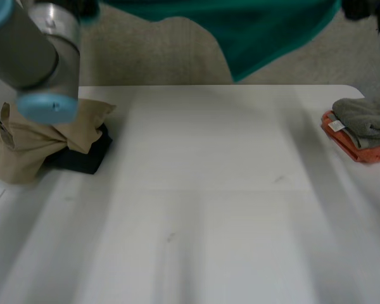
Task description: Fold the laundry.
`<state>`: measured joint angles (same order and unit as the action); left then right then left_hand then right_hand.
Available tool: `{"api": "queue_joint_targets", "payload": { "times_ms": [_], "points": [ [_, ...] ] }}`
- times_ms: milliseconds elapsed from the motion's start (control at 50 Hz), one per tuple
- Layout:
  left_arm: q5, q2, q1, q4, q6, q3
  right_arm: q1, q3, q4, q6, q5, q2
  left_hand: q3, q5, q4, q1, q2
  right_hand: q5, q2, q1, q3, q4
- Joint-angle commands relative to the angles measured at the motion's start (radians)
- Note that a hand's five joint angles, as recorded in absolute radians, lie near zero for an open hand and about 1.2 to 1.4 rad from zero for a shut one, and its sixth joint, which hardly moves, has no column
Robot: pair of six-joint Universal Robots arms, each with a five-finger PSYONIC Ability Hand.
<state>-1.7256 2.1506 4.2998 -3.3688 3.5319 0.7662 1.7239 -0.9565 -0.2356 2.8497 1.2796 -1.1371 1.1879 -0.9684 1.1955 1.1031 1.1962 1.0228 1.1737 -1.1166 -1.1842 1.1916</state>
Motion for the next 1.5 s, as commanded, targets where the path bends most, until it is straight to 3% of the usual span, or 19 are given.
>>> {"api": "queue_joint_targets", "payload": {
  "times_ms": [20, 160, 220, 280, 340, 360, 380, 420, 480, 560, 760, 880, 980, 1080, 1240, 1440, 1500],
  "points": [
    [0.012, 0.009, -0.006, 0.026, -0.016, 0.246, -0.017, -0.111, 0.097, -0.064, -0.114, 0.054, 0.208, -0.253, 0.201, 0.293, 0.2, 0.199, 0.223, -0.28, -0.212, 0.205],
    [0.021, 0.118, -0.029, 0.043, -0.011, 0.427, -0.046, -0.298, 0.162, -0.248, -0.172, 0.157, 0.208, -0.253, 0.201, 0.293, 0.2, 0.199, 0.223, -0.28, -0.212, 0.205],
    [0.024, 0.161, -0.035, 0.13, 0.004, 0.473, -0.07, -0.378, 0.199, -0.386, -0.181, 0.21, 0.206, -0.251, 0.198, 0.291, 0.197, 0.199, 0.223, -0.28, -0.212, 0.205],
    [0.027, 0.169, -0.037, 0.193, 0.002, 0.478, -0.098, -0.41, 0.229, -0.469, -0.189, 0.215, 0.083, -0.128, 0.075, 0.168, 0.075, 0.199, 0.223, -0.28, -0.212, 0.205],
    [0.044, 0.158, -0.037, 0.258, 0.001, 0.472, -0.116, -0.43, 0.274, -0.549, -0.212, 0.215, -0.175, 0.13, -0.183, -0.09, -0.183, 0.199, 0.223, -0.28, -0.212, 0.205],
    [0.052, 0.147, -0.038, 0.267, -0.001, 0.472, -0.116, -0.432, 0.282, -0.558, -0.213, 0.214, -0.289, 0.244, -0.297, -0.204, -0.298, 0.097, 0.12, -0.178, -0.11, 0.103],
    [0.07, 0.129, -0.04, 0.278, 0.005, 0.475, -0.115, -0.436, 0.292, -0.564, -0.215, 0.208, -0.587, 0.542, -0.594, -0.502, -0.595, -0.34, -0.317, 0.259, 0.327, -0.334],
    [0.086, 0.108, -0.041, 0.279, 0.007, 0.478, -0.113, -0.444, 0.295, -0.552, -0.212, 0.189, -0.844, 0.799, -0.852, -0.759, -0.853, -0.588, -0.564, 0.507, 0.574, -0.582],
    [0.1, 0.063, -0.043, 0.276, 0.016, 0.49, -0.107, -0.465, 0.294, -0.491, -0.192, 0.134, -0.924, 0.879, -0.932, -0.84, -0.933, -0.861, -0.837, 0.78, 0.847, -0.855],
    [0.089, 0.005, -0.037, 0.272, 0.019, 0.539, -0.106, -0.505, 0.292, -0.382, -0.148, 0.06, -0.974, 0.929, -0.982, -0.89, -0.983, -1.023, -0.999, 0.942, 1.01, -1.017],
    [0.077, -0.13, 0.026, 0.192, 0.073, 0.761, -0.089, -0.567, 0.377, -0.095, 0.009, -0.016, -0.931, 0.886, -0.938, -0.846, -0.939, -1.023, -0.999, 0.942, 1.01, -1.017],
    [0.083, -0.144, 0.072, 0.178, 0.133, 0.828, -0.084, -0.553, 0.438, 0.0, 0.023, 0.014, -0.749, 0.704, -0.756, -0.664, -0.757, -0.944, -0.92, 0.863, 0.931, -0.938],
    [0.093, -0.141, 0.12, 0.181, 0.153, 0.849, -0.058, -0.53, 0.438, 0.0, 0.026, 0.071, -0.611, 0.566, -0.618, -0.526, -0.619, -0.747, -0.724, 0.666, 0.734, -0.741],
    [0.158, -0.143, 0.172, 0.184, 0.153, 0.86, -0.034, -0.51, 0.33, -0.029, 0.029, 0.137, -0.546, 0.501, -0.553, -0.461, -0.554, -0.595, -0.571, 0.514, 0.582, -0.589],
    [0.239, -0.127, 0.207, 0.216, 0.156, 0.849, -0.009, -0.492, 0.205, -0.144, 0.064, 0.198, -0.657, 0.612, -0.665, -0.572, -0.666, -0.46, -0.436, 0.379, 0.447, -0.454],
    [0.242, -0.057, 0.199, 0.223, 0.156, 0.795, 0.013, -0.444, 0.133, -0.197, 0.092, 0.263, -0.754, 0.709, -0.762, -0.669, -0.762, -0.368, -0.345, 0.288, 0.355, -0.363],
    [0.242, -0.038, 0.195, 0.22, 0.159, 0.783, 0.011, -0.444, 0.134, -0.208, 0.103, 0.261, -0.792, 0.747, -0.8, -0.707, -0.801, -0.166, -0.143, 0.086, 0.153, -0.161]
  ]
}}
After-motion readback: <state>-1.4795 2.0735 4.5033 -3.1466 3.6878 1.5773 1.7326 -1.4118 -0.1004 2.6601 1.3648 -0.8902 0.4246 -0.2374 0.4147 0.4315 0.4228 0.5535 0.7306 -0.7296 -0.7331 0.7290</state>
